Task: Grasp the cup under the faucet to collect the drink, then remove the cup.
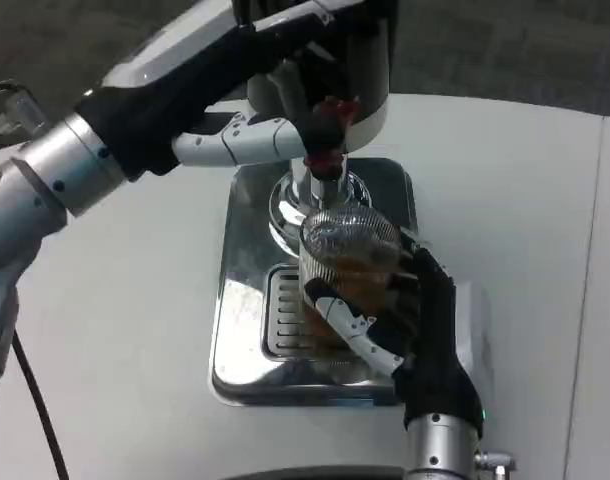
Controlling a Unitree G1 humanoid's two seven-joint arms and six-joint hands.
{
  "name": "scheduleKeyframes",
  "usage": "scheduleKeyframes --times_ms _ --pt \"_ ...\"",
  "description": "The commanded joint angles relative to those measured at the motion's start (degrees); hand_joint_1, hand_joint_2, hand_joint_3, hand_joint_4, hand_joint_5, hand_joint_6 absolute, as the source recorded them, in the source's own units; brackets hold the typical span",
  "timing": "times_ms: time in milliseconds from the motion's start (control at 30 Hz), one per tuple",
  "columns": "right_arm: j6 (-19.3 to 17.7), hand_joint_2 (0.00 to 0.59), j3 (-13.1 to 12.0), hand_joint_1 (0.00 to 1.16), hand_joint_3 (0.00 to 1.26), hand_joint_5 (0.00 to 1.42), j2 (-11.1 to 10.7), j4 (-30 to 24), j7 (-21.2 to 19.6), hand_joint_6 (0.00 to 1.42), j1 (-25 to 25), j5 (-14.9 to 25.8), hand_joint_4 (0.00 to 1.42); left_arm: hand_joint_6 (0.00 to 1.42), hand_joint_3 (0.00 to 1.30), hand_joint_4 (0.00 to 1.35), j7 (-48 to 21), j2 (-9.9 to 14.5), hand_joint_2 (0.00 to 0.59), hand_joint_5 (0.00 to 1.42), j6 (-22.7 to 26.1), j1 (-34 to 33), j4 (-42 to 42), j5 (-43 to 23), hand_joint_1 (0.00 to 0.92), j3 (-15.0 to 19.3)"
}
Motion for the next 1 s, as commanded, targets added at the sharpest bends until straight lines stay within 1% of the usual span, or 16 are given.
scheduleKeyframes --times_ms 33,133,167,267,367,433,500,600,633,800,1000 --pt "-2.2 0.283 0.6 0.71 0.47 0.51 3.5 -2.1 0.3 0.37 3.3 -0.5 0.52 0.18 0.17 0.16 1.4 0.3 0.122 0.22 0.7 1.0 -2.0 -2.1 0.000 1.6" --pt "-1.8 0.283 0.7 0.71 0.48 0.52 3.0 -3.3 1.0 0.37 4.0 -0.9 0.53 0.19 0.18 0.17 1.3 0.2 0.117 0.23 1.1 1.5 -3.1 -2.7 0.000 2.1" --pt "-1.5 0.288 0.8 0.71 0.48 0.53 3.1 -4.0 1.2 0.37 4.5 -0.9 0.54 0.19 0.18 0.17 1.3 0.3 0.117 0.23 1.2 1.6 -3.3 -2.9 0.000 2.3" --pt "-0.7 0.291 1.6 0.70 0.48 0.53 3.4 -6.9 1.3 0.37 6.2 -1.3 0.54 0.19 0.18 0.17 1.3 0.3 0.117 0.23 1.3 1.9 -3.5 -3.0 0.000 2.5" --pt "0.4 0.293 2.4 0.70 0.50 0.54 3.2 -9.7 1.8 0.37 7.5 -2.0 0.55 0.19 0.18 0.17 1.4 0.3 0.117 0.23 1.4 2.0 -3.6 -3.0 0.000 2.7" --pt "1.0 0.297 3.1 0.70 0.50 0.55 2.6 -12.2 2.5 0.37 9.0 -2.8 0.55 0.19 0.19 0.18 1.6 0.2 0.117 0.24 1.6 2.0 -3.7 -3.2 0.000 2.9" --pt "1.1 0.297 3.2 0.70 0.51 0.56 2.6 -13.8 3.4 0.38 10.4 -2.1 0.56 0.19 0.19 0.18 1.8 0.1 0.117 0.24 1.7 2.1 -4.0 -3.4 0.000 3.2" --pt "1.6 0.295 3.3 0.70 0.51 0.57 1.8 -15.8 3.9 0.38 11.8 -3.1 0.56 0.19 0.19 0.18 2.0 -0.1 0.117 0.24 1.9 2.3 -4.5 -3.7 0.000 3.6" --pt "1.8 0.294 3.3 0.70 0.51 0.57 1.6 -16.2 4.0 0.38 12.0 -3.6 0.56 0.19 0.19 0.18 2.1 -0.1 0.117 0.24 2.0 2.4 -4.8 -3.8 0.000 3.7" --pt "2.0 0.293 2.4 0.70 0.53 0.58 1.0 -17.6 5.5 0.38 13.1 -3.0 0.58 0.20 0.20 0.19 2.5 0.0 0.122 0.25 2.6 3.5 -6.6 -4.7 0.000 4.5" --pt "1.7 0.294 2.2 0.70 0.54 0.59 1.2 -17.3 6.0 0.38 13.5 -3.2 0.58 0.21 0.20 0.19 2.7 0.4 0.121 0.25 3.6 4.2 -8.1 -5.0 0.000 4.9"
